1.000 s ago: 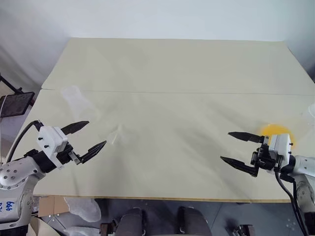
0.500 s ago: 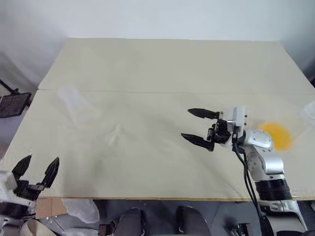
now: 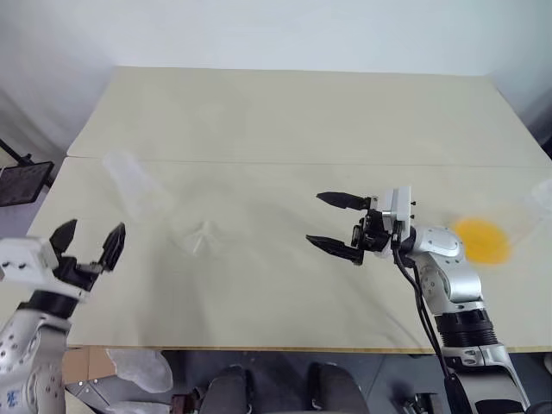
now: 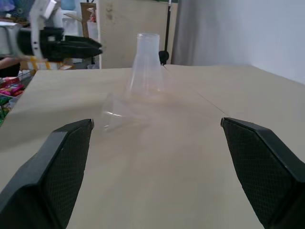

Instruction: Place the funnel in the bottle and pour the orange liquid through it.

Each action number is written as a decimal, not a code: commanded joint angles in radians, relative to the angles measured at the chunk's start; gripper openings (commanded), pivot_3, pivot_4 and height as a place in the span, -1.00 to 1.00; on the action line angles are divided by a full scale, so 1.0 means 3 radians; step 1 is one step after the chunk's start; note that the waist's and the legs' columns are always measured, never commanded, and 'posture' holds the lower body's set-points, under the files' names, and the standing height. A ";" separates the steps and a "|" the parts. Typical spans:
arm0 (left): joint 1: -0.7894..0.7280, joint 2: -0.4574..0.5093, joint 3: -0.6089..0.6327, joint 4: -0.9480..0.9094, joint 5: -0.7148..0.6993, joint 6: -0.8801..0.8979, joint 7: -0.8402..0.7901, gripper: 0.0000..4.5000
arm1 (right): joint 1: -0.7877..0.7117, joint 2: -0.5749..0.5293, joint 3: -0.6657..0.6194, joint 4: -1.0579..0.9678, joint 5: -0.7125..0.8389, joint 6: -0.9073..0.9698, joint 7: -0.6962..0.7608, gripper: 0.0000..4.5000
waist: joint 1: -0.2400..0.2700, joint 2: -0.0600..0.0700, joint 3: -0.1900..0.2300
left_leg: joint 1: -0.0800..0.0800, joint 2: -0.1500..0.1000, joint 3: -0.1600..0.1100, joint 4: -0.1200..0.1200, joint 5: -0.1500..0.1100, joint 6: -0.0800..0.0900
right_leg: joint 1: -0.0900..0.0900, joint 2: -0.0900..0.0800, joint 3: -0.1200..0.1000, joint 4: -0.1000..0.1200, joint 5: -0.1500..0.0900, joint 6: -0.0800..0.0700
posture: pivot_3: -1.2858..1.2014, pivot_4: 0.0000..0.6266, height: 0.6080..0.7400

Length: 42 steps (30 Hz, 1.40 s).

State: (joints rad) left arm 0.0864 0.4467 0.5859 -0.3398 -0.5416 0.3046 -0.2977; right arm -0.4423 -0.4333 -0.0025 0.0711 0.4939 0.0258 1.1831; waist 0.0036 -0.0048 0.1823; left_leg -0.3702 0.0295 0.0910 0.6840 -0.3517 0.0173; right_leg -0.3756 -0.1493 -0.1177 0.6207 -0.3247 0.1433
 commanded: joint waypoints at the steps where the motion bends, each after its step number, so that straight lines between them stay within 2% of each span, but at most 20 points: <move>1: -0.0318 0.0124 -0.0119 0.0152 0.0110 0.0126 0.0138 1.00 | 0.0026 -0.0001 -0.0024 -0.0158 0.0033 -0.0003 -0.0034 0.99 | -0.0014 -0.0001 0.0000 | -0.0001 -0.0002 0.0000 0.0000 0.0000 0.0000 | 0.0000 0.0001 -0.0002 0.0000 0.0000 0.0000 | 0.03 -0.52 1.00; 9: -0.1083 0.0293 -0.0343 0.0718 0.0325 0.0179 0.0186 1.00 | 0.0118 0.0061 0.0013 -0.0298 0.0044 0.0031 -0.0125 0.99 | -0.0025 -0.0001 0.0000 | 0.0000 -0.0003 0.0002 0.0000 0.0001 -0.0002 | -0.0002 0.0003 -0.0005 0.0002 0.0000 0.0000 | 0.03 -0.52 1.00; 22: -0.1697 0.0422 -0.0601 0.1327 0.0535 0.0132 0.0054 1.00 | 0.0122 0.0160 0.0037 -0.0279 0.0007 -0.0008 -0.0193 0.99 | -0.0022 -0.0001 0.0000 | 0.0000 -0.0004 0.0001 0.0000 0.0001 -0.0003 | -0.0002 0.0003 -0.0007 0.0003 0.0000 0.0000 | 0.03 -0.52 1.00; 25: -0.1745 0.0401 -0.0593 0.1369 0.0541 0.0109 0.0025 0.73 | 0.0118 0.0183 0.0027 -0.0272 0.0004 -0.0035 -0.0221 1.00 | -0.0023 -0.0001 0.0000 | -0.0001 -0.0005 0.0001 0.0000 0.0001 -0.0003 | -0.0003 0.0002 -0.0007 0.0003 0.0000 0.0000 | 0.03 -0.52 1.00; 30: -0.1791 0.0421 -0.0612 0.1437 0.0567 0.0044 -0.0037 0.05 | 0.0134 0.0209 0.0027 -0.0214 -0.0025 -0.0122 -0.0242 1.00 | -0.0025 -0.0001 0.0000 | -0.0001 -0.0004 0.0001 0.0000 0.0001 -0.0004 | -0.0003 0.0003 -0.0008 0.0003 0.0000 0.0000 | 0.03 -0.52 1.00; 37: -0.1860 0.0490 -0.0607 0.1454 0.0543 0.0046 -0.0169 0.03 | 0.0145 0.0240 0.0008 -0.0181 -0.0046 -0.0215 -0.0295 1.00 | -0.0025 -0.0001 0.0000 | -0.0001 -0.0004 0.0001 0.0000 0.0001 -0.0003 | -0.0003 0.0003 -0.0007 0.0003 0.0000 0.0000 | 0.03 -0.52 1.00; 42: -0.2444 0.0555 -0.0912 0.1310 0.0364 0.0061 -0.0742 0.03 | 0.0255 0.0108 -0.0157 -0.0297 -0.0031 -0.0254 -0.0367 1.00 | 0.0034 -0.0005 0.0002 | -0.0013 -0.0008 0.0005 0.0009 0.0002 -0.0003 | -0.0002 0.0002 -0.0019 0.0004 0.0000 0.0000 | 0.03 -0.52 1.00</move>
State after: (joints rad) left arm -0.5973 0.5927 0.3292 0.1186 -0.4057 0.3390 -0.4698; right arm -0.3681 -0.3833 -0.0089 0.0269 0.4715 -0.0259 1.0834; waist 0.0139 -0.0062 0.1828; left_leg -0.3752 0.0272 0.0928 0.6878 -0.3513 0.0163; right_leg -0.3762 -0.1488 -0.1240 0.6220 -0.3246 0.1435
